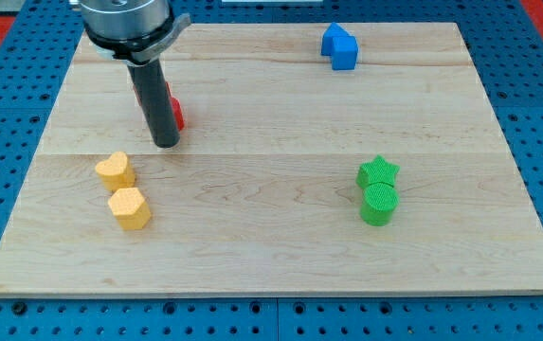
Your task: Slide red circle along with red star a bit up
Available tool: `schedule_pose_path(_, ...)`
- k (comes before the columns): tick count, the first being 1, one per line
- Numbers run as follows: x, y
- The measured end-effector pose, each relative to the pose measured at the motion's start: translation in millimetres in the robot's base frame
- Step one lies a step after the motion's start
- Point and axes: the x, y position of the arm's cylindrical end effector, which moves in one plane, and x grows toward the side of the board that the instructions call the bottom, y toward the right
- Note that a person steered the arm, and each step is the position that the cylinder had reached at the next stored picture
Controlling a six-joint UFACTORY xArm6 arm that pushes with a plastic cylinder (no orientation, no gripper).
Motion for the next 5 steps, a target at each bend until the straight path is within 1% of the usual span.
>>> schedule_pose_path(1, 0, 20)
schedule_pose_path(2, -5, 27)
schedule_pose_path(4, -23, 19)
schedule_pose_path(5, -34, 4)
